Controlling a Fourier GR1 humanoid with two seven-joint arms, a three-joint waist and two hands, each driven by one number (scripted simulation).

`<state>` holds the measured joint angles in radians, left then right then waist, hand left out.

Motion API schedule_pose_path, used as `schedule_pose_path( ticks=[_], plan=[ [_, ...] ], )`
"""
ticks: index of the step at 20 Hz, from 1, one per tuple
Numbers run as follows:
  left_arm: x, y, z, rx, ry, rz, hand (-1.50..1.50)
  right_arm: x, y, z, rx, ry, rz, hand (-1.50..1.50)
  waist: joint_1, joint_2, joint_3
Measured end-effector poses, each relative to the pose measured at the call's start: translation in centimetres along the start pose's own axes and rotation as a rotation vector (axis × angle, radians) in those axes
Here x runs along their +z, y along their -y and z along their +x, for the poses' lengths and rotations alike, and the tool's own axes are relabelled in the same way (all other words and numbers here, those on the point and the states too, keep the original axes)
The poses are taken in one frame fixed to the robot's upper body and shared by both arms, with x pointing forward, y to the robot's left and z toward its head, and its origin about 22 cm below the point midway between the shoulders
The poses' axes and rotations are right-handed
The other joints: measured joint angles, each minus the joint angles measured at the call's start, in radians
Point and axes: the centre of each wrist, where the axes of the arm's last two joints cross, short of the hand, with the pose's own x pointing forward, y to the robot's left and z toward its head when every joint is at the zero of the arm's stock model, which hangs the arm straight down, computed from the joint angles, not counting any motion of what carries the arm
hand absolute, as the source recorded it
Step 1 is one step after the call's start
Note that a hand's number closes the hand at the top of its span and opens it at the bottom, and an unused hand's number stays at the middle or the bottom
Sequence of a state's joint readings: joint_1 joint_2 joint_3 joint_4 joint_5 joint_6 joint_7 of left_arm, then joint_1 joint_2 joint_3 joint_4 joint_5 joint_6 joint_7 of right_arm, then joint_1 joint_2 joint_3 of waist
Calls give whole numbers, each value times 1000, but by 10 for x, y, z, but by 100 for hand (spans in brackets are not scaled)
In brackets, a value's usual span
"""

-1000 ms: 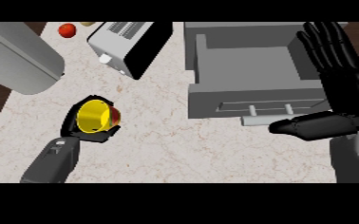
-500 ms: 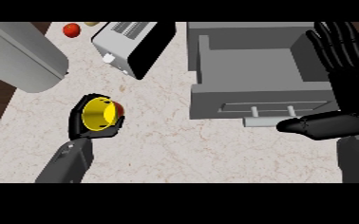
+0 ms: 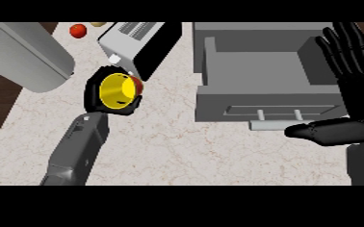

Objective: Pick up the cup, place it into the drawer and close the drawer

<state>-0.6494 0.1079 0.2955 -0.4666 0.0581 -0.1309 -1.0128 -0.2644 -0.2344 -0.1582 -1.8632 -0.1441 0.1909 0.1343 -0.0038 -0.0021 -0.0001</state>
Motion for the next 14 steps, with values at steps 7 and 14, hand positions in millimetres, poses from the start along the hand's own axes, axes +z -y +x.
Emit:
schedule_pose_path(
  ticks=[7,14],
  plan=[
    [-79,70,38,54,64,-147,150,-3,-4,-7,10,-11,-9,-150,7,-3,1],
    [-135,136,94,24,64,-212,150,-3,-1,-8,13,-9,-15,-150,0,-3,1]
  ],
)
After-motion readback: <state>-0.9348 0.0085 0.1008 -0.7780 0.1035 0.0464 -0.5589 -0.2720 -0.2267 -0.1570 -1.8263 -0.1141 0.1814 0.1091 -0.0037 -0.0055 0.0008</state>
